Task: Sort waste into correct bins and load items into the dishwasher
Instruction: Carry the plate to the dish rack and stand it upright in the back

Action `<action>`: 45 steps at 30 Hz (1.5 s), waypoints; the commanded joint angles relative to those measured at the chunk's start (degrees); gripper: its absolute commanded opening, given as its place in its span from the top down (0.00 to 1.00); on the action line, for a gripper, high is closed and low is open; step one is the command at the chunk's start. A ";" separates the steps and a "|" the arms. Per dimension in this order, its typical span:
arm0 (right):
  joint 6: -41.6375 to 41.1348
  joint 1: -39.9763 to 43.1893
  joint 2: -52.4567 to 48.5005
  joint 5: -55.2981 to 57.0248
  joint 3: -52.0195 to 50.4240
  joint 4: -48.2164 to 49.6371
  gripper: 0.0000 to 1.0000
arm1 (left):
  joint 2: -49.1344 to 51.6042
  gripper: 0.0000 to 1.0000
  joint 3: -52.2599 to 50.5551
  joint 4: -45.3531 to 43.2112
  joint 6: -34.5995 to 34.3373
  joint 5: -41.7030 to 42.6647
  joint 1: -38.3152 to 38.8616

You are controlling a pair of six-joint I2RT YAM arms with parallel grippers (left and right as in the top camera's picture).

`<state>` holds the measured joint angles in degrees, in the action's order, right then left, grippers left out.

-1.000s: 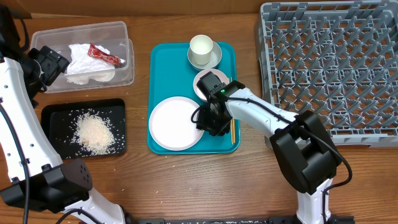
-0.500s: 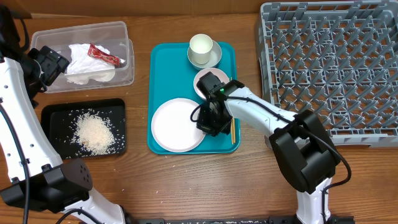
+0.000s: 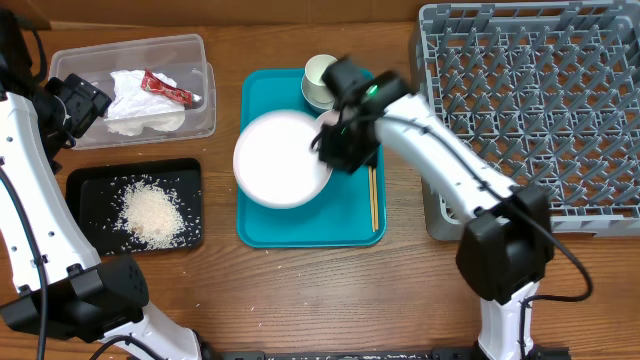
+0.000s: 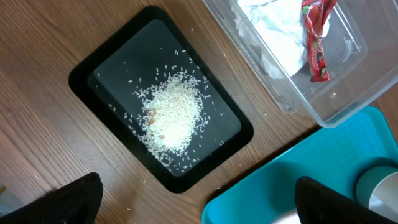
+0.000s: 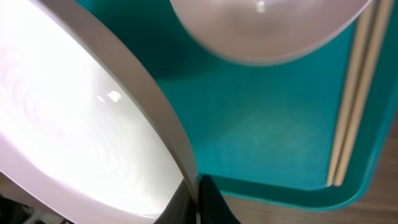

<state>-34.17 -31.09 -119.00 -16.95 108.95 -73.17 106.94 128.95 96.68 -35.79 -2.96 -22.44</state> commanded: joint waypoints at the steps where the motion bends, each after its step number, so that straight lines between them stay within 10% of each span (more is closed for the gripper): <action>1: 6.27 6.60 3.41 3.10 9.18 -2.25 0.96 | 0.00 0.00 0.09 0.11 0.92 -0.02 -0.04; 22: 7.02 33.16 1.49 59.41 19.63 5.11 0.96 | 0.04 0.00 0.09 0.11 0.92 -0.02 -0.04; 45: 7.65 32.52 -11.34 59.28 19.65 9.42 0.96 | 0.04 0.00 0.09 0.11 0.92 -0.02 -0.04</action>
<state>-26.76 1.43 -130.08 42.04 128.14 -63.70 106.94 128.95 96.68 -35.79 -2.98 -22.44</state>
